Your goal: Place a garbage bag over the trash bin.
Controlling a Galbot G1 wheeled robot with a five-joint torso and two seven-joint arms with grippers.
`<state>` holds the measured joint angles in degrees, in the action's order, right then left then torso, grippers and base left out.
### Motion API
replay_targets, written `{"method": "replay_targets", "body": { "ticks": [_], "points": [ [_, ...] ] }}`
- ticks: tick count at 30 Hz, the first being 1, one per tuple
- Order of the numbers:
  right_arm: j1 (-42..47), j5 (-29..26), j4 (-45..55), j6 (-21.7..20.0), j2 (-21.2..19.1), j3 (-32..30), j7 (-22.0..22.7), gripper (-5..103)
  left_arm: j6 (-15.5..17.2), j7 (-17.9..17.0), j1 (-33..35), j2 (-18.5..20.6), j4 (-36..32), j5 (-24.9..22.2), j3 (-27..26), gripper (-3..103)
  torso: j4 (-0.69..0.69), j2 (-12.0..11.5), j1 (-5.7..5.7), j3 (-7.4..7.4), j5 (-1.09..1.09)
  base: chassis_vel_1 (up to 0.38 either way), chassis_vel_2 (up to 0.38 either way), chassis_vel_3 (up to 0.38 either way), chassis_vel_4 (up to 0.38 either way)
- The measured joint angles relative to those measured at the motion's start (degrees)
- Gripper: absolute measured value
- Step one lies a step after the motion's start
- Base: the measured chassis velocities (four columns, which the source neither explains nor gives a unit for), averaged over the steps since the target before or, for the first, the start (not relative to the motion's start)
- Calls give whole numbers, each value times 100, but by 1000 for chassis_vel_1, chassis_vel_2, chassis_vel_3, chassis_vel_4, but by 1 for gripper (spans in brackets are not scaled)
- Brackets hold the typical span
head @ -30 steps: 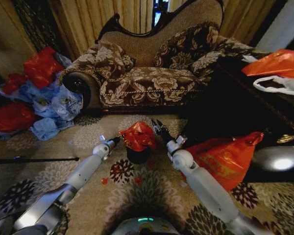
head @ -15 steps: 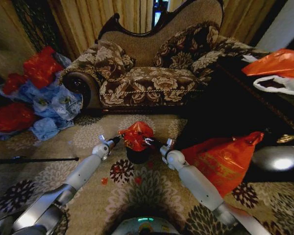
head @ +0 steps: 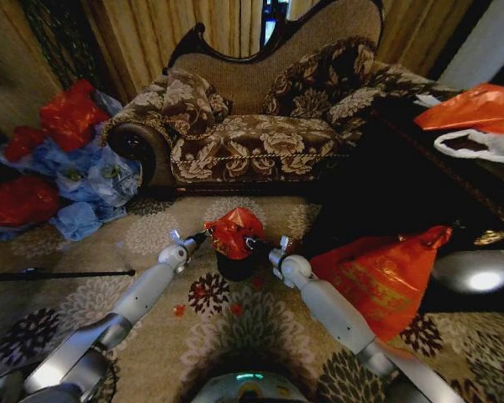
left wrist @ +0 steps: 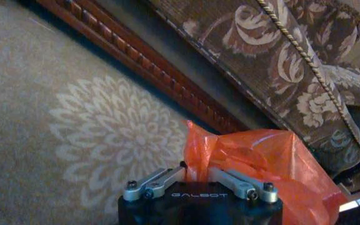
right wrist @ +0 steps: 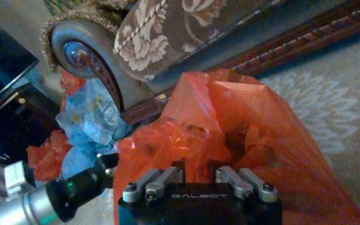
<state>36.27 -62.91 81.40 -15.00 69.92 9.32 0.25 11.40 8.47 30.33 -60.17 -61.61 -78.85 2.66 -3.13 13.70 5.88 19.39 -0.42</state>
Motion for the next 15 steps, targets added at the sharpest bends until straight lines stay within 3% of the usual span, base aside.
{"method": "replay_targets", "body": {
  "ticks": [6, 15],
  "points": [
    [131, 10, 142, 292, -34, -4, -120, 1, -3, -36, -15, -7, -13, -7, -8, 0, 1, 0, -1, 0, 0, 0, 0, 0, 0],
    [445, 63, 613, 658, -195, -21, -672, 0, -3, -78, -41, -12, -25, -30, -9, 0, 1, 1, 0, 0, 1, 0, 0, 0, 0]
  ]
}}
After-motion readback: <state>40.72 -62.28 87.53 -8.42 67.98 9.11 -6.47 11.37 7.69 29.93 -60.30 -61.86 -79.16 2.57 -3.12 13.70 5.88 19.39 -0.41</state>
